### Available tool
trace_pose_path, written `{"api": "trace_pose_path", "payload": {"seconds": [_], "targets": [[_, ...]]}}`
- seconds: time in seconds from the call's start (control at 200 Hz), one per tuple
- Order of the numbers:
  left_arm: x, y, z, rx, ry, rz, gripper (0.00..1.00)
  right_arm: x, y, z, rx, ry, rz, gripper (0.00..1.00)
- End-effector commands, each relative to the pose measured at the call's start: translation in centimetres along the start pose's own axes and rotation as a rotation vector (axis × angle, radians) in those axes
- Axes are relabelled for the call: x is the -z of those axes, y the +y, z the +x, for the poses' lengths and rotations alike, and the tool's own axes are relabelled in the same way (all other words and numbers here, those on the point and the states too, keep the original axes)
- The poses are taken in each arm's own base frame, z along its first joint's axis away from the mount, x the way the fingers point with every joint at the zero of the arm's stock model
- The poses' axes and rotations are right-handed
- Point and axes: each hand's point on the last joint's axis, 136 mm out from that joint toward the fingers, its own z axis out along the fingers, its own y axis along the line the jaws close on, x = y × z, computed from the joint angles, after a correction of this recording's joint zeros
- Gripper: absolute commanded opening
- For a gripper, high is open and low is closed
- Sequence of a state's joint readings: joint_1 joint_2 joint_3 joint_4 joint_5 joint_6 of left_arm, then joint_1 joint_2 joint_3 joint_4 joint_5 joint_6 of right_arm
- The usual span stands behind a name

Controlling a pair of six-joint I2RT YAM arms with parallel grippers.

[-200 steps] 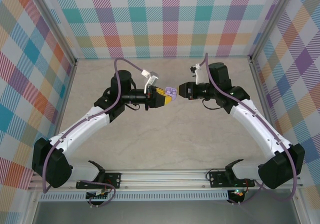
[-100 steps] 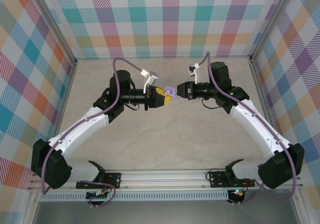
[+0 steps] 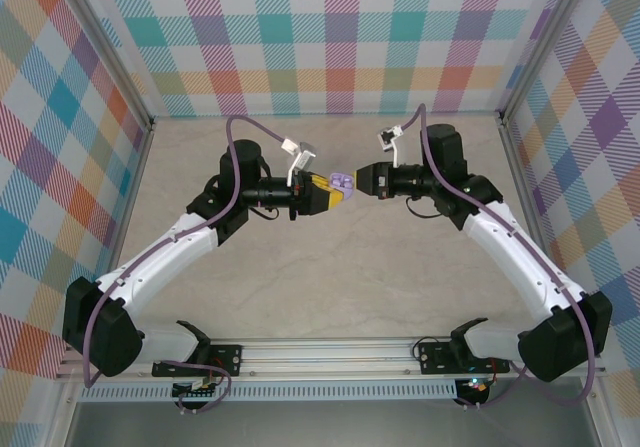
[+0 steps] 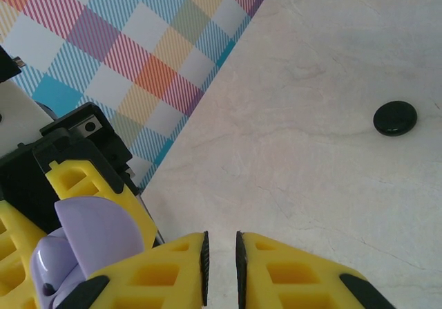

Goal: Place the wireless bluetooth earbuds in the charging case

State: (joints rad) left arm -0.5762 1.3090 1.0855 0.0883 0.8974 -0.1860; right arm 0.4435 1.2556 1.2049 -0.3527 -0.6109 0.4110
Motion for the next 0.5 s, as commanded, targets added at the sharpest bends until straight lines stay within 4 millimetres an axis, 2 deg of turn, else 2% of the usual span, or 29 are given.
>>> {"api": "trace_pose_path", "payload": {"seconds": [0.0, 0.32, 0.495], "targets": [[-0.6, -0.2, -0.6, -0.013, -0.002, 0.009, 0.08, 1.0, 2.2, -1.0, 0.063, -0.046, -0.072, 0.21], [-0.7, 0.2, -0.5, 0.001, -0.003, -0.010, 0.08, 1.5, 3.4, -1.0, 0.096, -0.059, -0.121, 0.21], [-0.8, 0.9, -0.6, 0.019, -0.006, -0.038, 0.08, 1.6, 3.3, -0.8, 0.098, -0.052, -0.111, 0.22]]}}
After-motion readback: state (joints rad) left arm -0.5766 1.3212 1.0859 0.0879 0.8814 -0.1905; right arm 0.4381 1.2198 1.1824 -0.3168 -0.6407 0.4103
